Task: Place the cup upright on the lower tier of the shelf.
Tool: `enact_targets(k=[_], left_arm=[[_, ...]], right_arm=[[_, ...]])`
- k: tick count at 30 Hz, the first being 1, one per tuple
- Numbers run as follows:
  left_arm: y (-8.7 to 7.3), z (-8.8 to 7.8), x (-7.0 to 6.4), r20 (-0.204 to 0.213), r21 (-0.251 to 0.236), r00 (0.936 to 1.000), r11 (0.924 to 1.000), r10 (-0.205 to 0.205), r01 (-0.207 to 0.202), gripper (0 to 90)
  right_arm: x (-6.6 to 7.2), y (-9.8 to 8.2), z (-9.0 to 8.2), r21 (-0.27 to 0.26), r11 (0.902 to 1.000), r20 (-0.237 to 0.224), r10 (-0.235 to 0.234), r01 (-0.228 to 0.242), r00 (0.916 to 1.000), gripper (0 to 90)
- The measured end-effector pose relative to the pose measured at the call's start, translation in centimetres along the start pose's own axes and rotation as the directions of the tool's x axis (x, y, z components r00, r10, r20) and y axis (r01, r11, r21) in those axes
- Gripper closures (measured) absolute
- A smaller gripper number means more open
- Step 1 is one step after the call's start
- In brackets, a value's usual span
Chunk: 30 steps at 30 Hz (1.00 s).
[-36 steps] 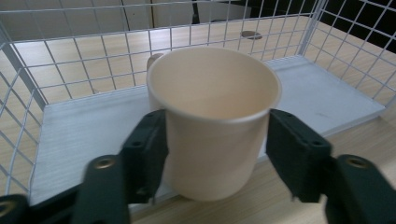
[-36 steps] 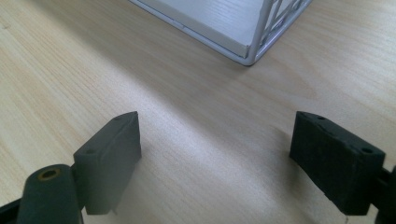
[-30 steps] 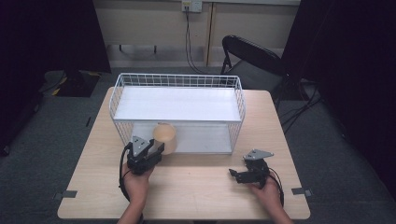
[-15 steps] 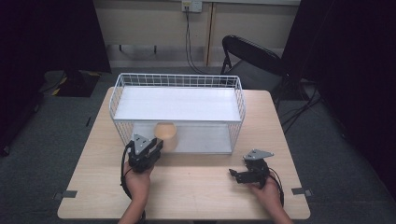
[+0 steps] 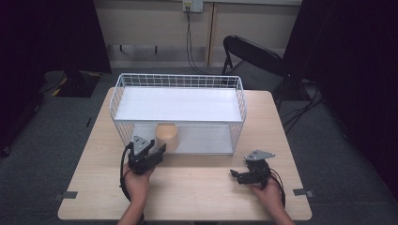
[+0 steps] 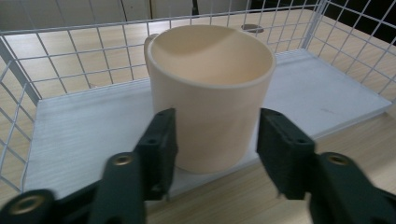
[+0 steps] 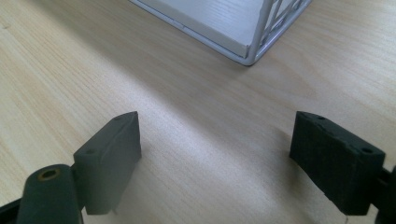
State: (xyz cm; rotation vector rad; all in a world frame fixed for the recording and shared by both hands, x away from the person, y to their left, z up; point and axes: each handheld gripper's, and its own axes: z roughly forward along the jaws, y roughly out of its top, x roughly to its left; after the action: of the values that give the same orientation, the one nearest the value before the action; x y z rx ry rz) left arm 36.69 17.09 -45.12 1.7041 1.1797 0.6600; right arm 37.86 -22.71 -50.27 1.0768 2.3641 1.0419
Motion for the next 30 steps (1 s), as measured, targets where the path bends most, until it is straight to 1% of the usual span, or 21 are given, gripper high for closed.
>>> enact_targets(k=[1, 2, 3, 5, 6, 8, 10, 11, 12, 13, 14, 15, 16, 17, 18, 21, 23, 24, 27, 28, 30], left_arm=[[0.0, 0.0, 0.0, 0.000, 0.000, 1.0000, 1.0000, 0.000, 0.000, 41.6], [0.0, 0.0, 0.1, 0.009, 0.004, 1.0000, 1.0000, -0.003, 0.003, 41.6], [0.0, 0.1, 0.1, 0.015, 0.008, 0.9999, 0.9999, -0.008, 0.008, 36.2], [0.0, 0.0, 0.2, 0.034, 0.022, 0.9994, 0.9998, -0.003, 0.002, 33.1], [0.0, 0.0, 0.3, 0.041, 0.021, 0.9992, 0.9998, -0.006, 0.005, 32.9], [0.0, -0.2, 0.4, 0.037, 0.023, 0.9993, 0.9997, -0.007, 0.006, 29.4], [0.0, -0.2, 0.4, 0.040, 0.027, 0.9992, 0.9996, -0.008, 0.006, 28.5], [0.0, -0.3, 0.5, 0.035, 0.031, 0.9993, 0.9995, -0.010, 0.009, 27.0], [0.1, -0.3, 0.5, 0.045, 0.031, 0.9988, 0.9994, -0.018, 0.016, 23.0], [0.1, -0.3, 0.5, 0.045, 0.031, 0.9988, 0.9994, -0.018, 0.016, 22.6], [0.1, -0.4, 0.5, 0.049, 0.038, 0.9988, 0.9993, -0.004, 0.002, 21.9], [0.1, -0.4, 0.5, 0.049, 0.038, 0.9988, 0.9993, -0.004, 0.002, 21.3], [0.1, -0.7, 0.5, 0.054, 0.036, 0.9982, 0.9989, 0.027, -0.029, 20.9], [0.1, -0.7, 0.5, 0.054, 0.036, 0.9982, 0.9989, 0.027, -0.029, 20.5], [0.2, -0.8, 0.5, 0.065, 0.039, 0.9972, 0.9984, 0.038, -0.040, 20.4], [0.2, -1.0, 0.7, 0.073, 0.038, 0.9968, 0.9986, 0.033, -0.036, 15.8], [0.1, -1.3, 1.0, 0.077, 0.045, 0.9959, 0.9977, 0.047, -0.051, 16.0], [0.0, -1.4, 1.1, 0.069, 0.056, 0.9965, 0.9971, 0.048, -0.052, 15.8], [-0.1, -1.6, 1.3, 0.069, 0.062, 0.9966, 0.9969, 0.045, -0.049, 15.9], [-0.2, -1.8, 1.5, 0.069, 0.070, 0.9965, 0.9961, 0.048, -0.053, 15.8], [-0.2, -2.0, 1.6, 0.075, 0.070, 0.9957, 0.9958, 0.054, -0.059, 15.9]], right_arm=[[0.0, 0.0, 0.0, 0.000, 1.0000, 0.000, 0.000, 0.000, 1.0000, 15.8], [0.0, 0.0, 0.0, 0.000, 1.0000, 0.000, 0.000, 0.000, 1.0000, 15.8], [0.0, 0.0, 0.0, 0.000, 1.0000, 0.000, 0.000, 0.000, 1.0000, 15.8], [0.0, 0.0, 0.0, 0.001, 1.0000, 0.000, 0.000, 0.000, 1.0000, 15.8], [0.0, 0.0, 0.0, 0.000, 1.0000, 0.000, 0.000, 0.000, 1.0000, 15.8], [0.0, 0.0, 0.0, 0.000, 1.0000, 0.000, 0.000, 0.000, 1.0000, 15.8], [0.0, 0.0, 0.0, 0.000, 1.0000, 0.000, 0.000, 0.000, 1.0000, 15.8], [0.0, 0.0, 0.0, 0.000, 1.0000, 0.000, 0.000, 0.000, 1.0000, 15.7], [0.0, 0.0, 0.0, 0.000, 1.0000, 0.000, 0.001, -0.001, 1.0000, 15.8], [0.0, 0.0, 0.0, 0.000, 1.0000, 0.000, 0.001, -0.001, 1.0000, 15.8], [0.0, 0.0, 0.0, 0.000, 1.0000, 0.000, 0.000, 0.000, 1.0000, 15.8], [0.0, 0.0, 0.0, 0.000, 1.0000, 0.000, 0.000, 0.000, 1.0000, 15.8], [0.0, 0.0, 0.0, 0.000, 1.0000, 0.000, 0.000, 0.000, 1.0000, 15.8], [0.0, 0.0, 0.0, 0.000, 1.0000, 0.000, 0.000, 0.000, 1.0000, 15.8], [0.0, 0.0, 0.0, 0.000, 1.0000, 0.000, 0.000, 0.000, 1.0000, 15.8], [0.0, 0.0, 0.0, 0.000, 1.0000, 0.000, 0.001, -0.001, 1.0000, 15.8], [0.0, 0.0, 0.0, 0.000, 1.0000, 0.000, 0.000, 0.000, 1.0000, 15.8], [0.0, 0.0, 0.0, 0.000, 1.0000, 0.000, 0.000, 0.000, 1.0000, 15.8], [0.0, 0.0, 0.0, 0.000, 1.0000, 0.000, 0.000, 0.000, 1.0000, 15.8], [0.0, 0.0, 0.0, 0.001, 1.0000, 0.000, 0.000, 0.000, 1.0000, 15.8], [0.0, 0.0, 0.0, 0.001, 1.0000, 0.000, 0.000, 0.000, 1.0000, 15.8]])
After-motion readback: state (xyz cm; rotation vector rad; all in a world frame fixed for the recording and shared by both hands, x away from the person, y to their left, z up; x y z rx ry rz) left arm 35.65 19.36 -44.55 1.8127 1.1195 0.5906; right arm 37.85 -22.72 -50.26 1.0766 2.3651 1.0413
